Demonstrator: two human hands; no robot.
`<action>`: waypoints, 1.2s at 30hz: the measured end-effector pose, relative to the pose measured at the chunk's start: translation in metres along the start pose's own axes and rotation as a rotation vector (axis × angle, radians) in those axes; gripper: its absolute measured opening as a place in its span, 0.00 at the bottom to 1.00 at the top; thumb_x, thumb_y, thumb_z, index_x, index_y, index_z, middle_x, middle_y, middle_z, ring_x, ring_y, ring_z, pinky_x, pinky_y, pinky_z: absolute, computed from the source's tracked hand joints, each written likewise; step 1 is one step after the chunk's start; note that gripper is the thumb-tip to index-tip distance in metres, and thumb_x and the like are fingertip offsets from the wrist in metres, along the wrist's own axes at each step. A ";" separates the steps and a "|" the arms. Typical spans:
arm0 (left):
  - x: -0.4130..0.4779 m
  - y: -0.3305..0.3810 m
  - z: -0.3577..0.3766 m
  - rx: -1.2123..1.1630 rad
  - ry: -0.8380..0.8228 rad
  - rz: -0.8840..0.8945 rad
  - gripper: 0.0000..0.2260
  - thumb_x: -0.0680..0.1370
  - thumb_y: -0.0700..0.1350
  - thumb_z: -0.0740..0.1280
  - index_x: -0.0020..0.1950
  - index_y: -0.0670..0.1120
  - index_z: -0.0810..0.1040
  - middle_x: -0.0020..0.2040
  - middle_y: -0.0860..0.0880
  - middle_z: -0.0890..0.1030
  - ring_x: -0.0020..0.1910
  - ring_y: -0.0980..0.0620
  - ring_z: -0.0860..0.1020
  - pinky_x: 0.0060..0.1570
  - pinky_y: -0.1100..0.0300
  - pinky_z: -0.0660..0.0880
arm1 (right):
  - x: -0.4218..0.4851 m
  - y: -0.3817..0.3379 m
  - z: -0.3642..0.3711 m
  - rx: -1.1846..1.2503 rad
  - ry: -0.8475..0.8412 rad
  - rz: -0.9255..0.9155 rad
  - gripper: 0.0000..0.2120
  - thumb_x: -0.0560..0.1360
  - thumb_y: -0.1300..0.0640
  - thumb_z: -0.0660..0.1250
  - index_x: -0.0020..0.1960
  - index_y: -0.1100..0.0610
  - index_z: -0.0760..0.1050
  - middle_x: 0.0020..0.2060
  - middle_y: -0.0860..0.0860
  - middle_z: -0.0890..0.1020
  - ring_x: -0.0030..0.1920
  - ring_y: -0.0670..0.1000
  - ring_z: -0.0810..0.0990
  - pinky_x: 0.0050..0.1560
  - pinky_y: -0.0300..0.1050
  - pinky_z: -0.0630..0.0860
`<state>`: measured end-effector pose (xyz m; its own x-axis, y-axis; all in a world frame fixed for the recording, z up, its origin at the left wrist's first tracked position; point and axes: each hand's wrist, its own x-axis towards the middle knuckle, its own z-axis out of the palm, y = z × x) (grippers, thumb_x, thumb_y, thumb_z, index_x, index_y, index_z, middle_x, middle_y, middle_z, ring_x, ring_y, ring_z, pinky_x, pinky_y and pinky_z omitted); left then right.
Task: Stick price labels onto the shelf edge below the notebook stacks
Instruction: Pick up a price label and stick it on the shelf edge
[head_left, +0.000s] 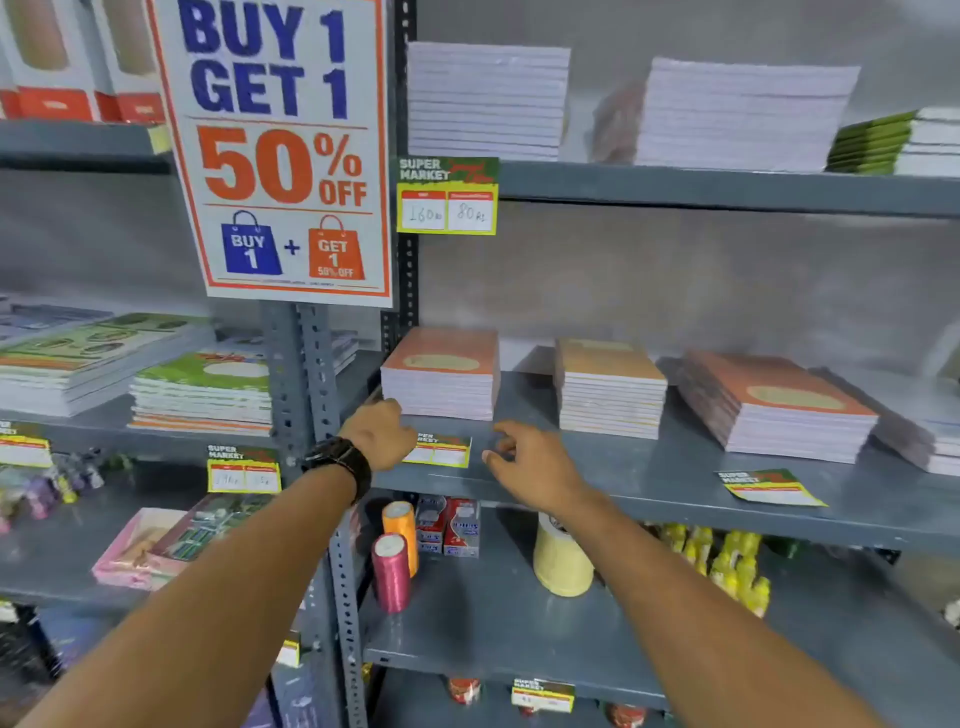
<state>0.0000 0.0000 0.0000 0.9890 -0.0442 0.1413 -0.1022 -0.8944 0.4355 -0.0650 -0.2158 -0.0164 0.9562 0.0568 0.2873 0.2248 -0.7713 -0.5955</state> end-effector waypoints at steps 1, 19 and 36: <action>0.003 -0.003 0.002 -0.018 -0.019 -0.014 0.23 0.73 0.55 0.60 0.64 0.44 0.72 0.59 0.42 0.78 0.49 0.42 0.78 0.50 0.51 0.78 | 0.005 0.000 0.006 0.023 -0.003 0.029 0.22 0.74 0.49 0.68 0.67 0.53 0.72 0.55 0.53 0.83 0.56 0.54 0.80 0.59 0.51 0.77; 0.038 -0.005 0.018 -0.803 -0.129 -0.259 0.07 0.74 0.36 0.71 0.49 0.40 0.76 0.48 0.45 0.79 0.45 0.47 0.77 0.43 0.56 0.74 | 0.038 -0.003 0.046 0.237 -0.009 0.197 0.17 0.72 0.58 0.71 0.60 0.56 0.75 0.49 0.52 0.84 0.51 0.51 0.82 0.45 0.40 0.75; 0.017 -0.026 0.018 -0.965 -0.050 -0.061 0.11 0.72 0.37 0.75 0.51 0.48 0.81 0.56 0.39 0.81 0.57 0.41 0.80 0.59 0.46 0.77 | 0.042 -0.003 0.041 0.921 0.103 0.341 0.13 0.73 0.67 0.72 0.56 0.62 0.76 0.46 0.58 0.86 0.45 0.55 0.86 0.46 0.48 0.83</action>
<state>0.0212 0.0149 -0.0251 0.9966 -0.0482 0.0661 -0.0725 -0.1466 0.9865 -0.0176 -0.1849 -0.0332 0.9856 -0.1662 0.0297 0.0403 0.0609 -0.9973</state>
